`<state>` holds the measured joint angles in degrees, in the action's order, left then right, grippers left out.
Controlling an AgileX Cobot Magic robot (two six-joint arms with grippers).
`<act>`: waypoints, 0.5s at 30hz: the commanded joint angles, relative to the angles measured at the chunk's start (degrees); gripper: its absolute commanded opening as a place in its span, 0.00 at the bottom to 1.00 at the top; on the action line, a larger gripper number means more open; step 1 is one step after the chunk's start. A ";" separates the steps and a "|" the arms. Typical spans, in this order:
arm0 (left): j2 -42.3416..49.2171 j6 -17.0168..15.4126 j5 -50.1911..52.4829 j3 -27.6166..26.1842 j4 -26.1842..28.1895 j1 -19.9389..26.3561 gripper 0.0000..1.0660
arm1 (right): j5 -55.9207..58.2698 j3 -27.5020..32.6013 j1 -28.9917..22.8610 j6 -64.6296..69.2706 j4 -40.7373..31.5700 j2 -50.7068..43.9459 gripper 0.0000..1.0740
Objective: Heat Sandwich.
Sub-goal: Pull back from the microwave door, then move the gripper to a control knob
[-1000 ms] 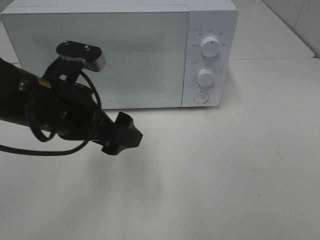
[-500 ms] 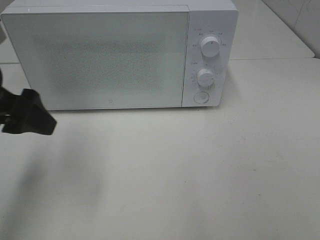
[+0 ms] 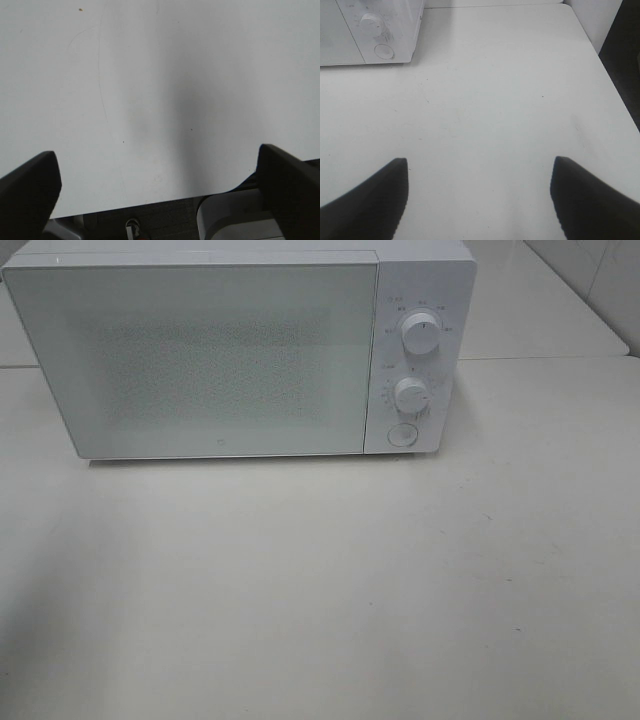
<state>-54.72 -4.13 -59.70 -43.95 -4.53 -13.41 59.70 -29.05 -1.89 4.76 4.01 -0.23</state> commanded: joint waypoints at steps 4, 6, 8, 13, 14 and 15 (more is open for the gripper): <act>7.56 -0.29 -0.69 5.33 0.11 0.11 0.93 | -0.17 0.17 0.52 0.29 -0.06 -1.55 0.70; 12.61 0.97 -0.06 8.59 0.06 0.11 0.93 | -0.17 0.17 0.52 0.29 -0.06 -1.55 0.70; 15.47 2.18 0.69 10.60 0.11 0.11 0.93 | -0.17 0.17 0.52 0.29 -0.06 -1.55 0.70; 22.23 3.27 1.72 14.67 1.49 0.11 0.92 | -0.17 0.17 0.52 0.29 -0.06 -1.55 0.70; 24.41 3.38 0.80 15.13 2.23 0.11 0.92 | -0.17 0.17 0.52 0.29 -0.06 -1.55 0.70; 24.41 3.38 0.80 15.13 2.23 0.11 0.92 | -0.17 0.17 0.52 0.29 -0.06 -1.55 0.70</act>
<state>-32.03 -1.09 -58.79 -29.51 -3.32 -13.41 59.70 -29.05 -1.89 4.76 4.01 -0.23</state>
